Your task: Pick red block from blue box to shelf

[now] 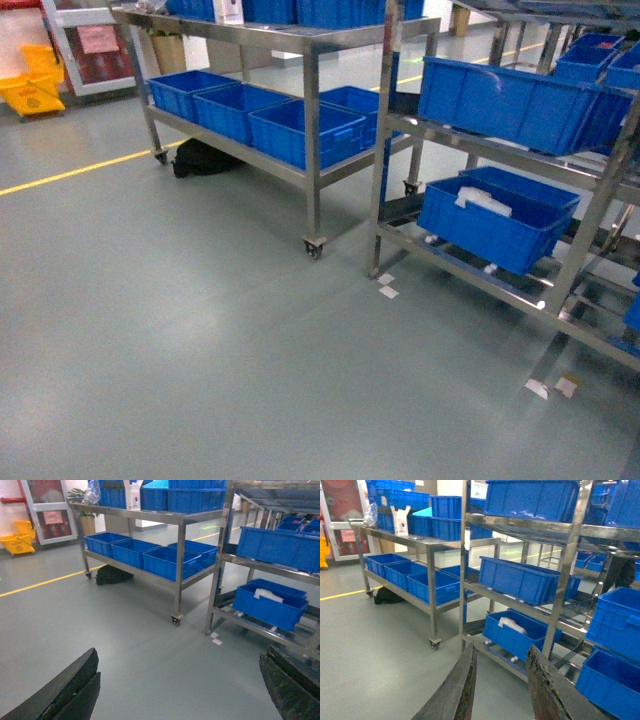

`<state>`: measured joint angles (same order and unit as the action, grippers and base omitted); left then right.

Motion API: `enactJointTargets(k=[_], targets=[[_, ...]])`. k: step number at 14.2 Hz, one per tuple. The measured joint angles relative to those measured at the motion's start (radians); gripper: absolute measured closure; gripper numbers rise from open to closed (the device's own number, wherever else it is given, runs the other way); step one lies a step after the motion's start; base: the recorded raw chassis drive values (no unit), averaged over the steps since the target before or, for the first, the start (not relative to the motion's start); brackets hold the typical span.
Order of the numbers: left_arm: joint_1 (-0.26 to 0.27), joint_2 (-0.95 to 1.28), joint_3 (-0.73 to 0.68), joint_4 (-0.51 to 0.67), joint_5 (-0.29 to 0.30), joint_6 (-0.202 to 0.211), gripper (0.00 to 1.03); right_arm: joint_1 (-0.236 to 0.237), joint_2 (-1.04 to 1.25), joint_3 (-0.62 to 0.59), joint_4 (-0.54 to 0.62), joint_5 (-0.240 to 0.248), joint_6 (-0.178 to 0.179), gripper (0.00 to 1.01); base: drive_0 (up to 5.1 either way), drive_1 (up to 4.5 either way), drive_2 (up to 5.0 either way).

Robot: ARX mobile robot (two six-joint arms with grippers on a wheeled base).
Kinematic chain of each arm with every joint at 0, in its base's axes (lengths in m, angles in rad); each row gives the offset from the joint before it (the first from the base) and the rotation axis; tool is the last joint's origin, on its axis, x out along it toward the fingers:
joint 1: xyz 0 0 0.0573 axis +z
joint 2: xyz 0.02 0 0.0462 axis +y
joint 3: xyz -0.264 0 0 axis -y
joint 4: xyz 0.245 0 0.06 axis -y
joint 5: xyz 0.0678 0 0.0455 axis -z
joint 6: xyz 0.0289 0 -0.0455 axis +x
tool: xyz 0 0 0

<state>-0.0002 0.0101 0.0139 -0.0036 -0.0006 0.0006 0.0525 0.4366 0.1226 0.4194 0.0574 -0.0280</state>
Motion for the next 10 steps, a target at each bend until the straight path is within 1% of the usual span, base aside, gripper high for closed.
enactJointTargets(k=[10], targets=[[0.0,0.0,0.0,0.0,0.0,0.0,0.05,0.0,0.0,0.0,0.0,0.0,0.0,0.75,-1.6,-1.58,-1.6]])
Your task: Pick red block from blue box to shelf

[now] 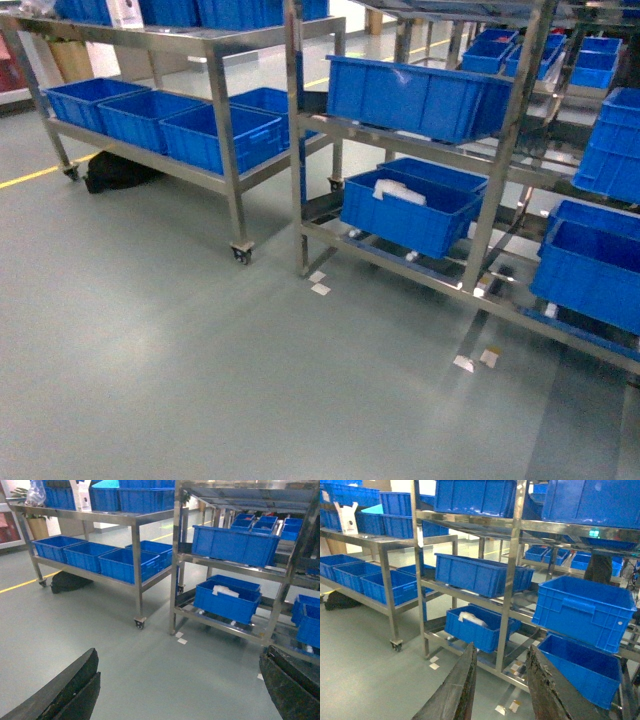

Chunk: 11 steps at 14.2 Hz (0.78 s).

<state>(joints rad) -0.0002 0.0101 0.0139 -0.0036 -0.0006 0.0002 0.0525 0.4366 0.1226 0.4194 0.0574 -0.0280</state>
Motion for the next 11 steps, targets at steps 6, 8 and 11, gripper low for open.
enactJointTargets(k=[6,8,11], targets=[[0.0,0.0,0.0,0.0,0.0,0.0,0.05,0.0,0.0,0.0,0.0,0.0,0.0,0.75,-1.5,-1.52,-1.5],[0.0,0.0,0.0,0.0,0.0,0.0,0.05,0.0,0.0,0.0,0.0,0.0,0.0,0.75,-1.5,-1.46,-1.5],[0.0,0.0,0.0,0.0,0.0,0.0,0.05,0.0,0.0,0.0,0.0,0.0,0.0,0.75,-1.5,-1.48,-1.5]])
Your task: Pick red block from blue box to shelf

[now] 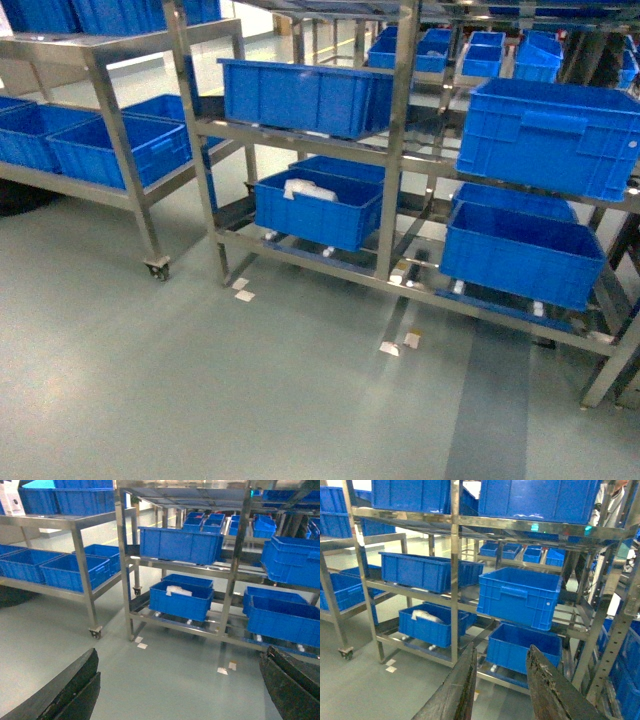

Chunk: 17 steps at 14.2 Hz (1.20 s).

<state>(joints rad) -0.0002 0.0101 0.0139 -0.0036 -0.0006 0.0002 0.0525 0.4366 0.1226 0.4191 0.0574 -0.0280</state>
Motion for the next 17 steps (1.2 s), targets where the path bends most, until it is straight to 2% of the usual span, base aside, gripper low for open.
enactJointTargets(k=[14,17], targets=[[0.0,0.0,0.0,0.0,0.0,0.0,0.05,0.0,0.0,0.0,0.0,0.0,0.0,0.75,-1.5,-1.46,-1.5],[0.0,0.0,0.0,0.0,0.0,0.0,0.05,0.0,-0.001,0.0,0.001,0.0,0.0,0.75,-1.0,2.09,-4.1]])
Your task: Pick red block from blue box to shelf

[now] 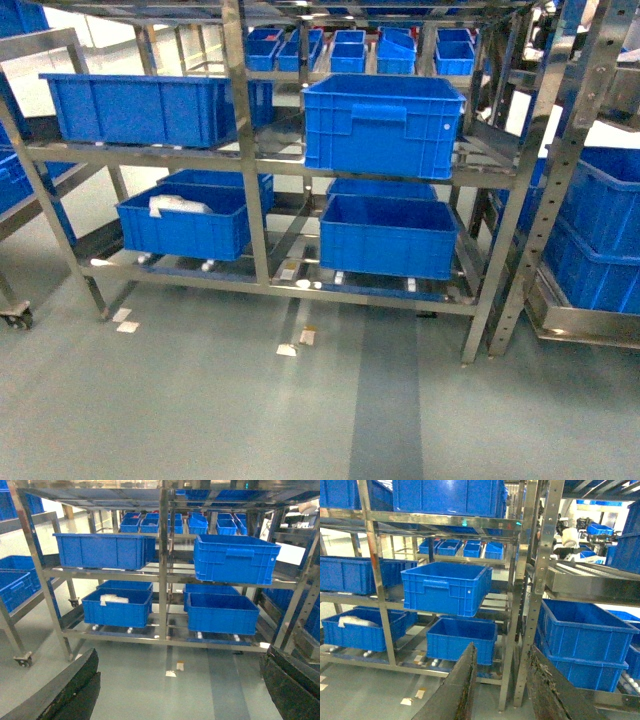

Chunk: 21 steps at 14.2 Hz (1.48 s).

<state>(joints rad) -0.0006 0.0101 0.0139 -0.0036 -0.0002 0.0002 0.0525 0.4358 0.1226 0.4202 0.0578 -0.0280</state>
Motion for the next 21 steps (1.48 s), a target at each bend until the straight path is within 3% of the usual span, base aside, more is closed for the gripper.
enactJointTargets(k=[18,21], targets=[[0.0,0.0,0.0,-0.001,0.0,0.0,0.05,0.0,0.001,0.0,-0.003,0.0,0.0,0.75,-0.1,4.21,-4.3],[0.0,0.0,0.0,0.0,-0.001,0.0,0.05,0.0,0.008,0.0,-0.005,0.0,0.0,0.75,0.0,1.79,-1.8]])
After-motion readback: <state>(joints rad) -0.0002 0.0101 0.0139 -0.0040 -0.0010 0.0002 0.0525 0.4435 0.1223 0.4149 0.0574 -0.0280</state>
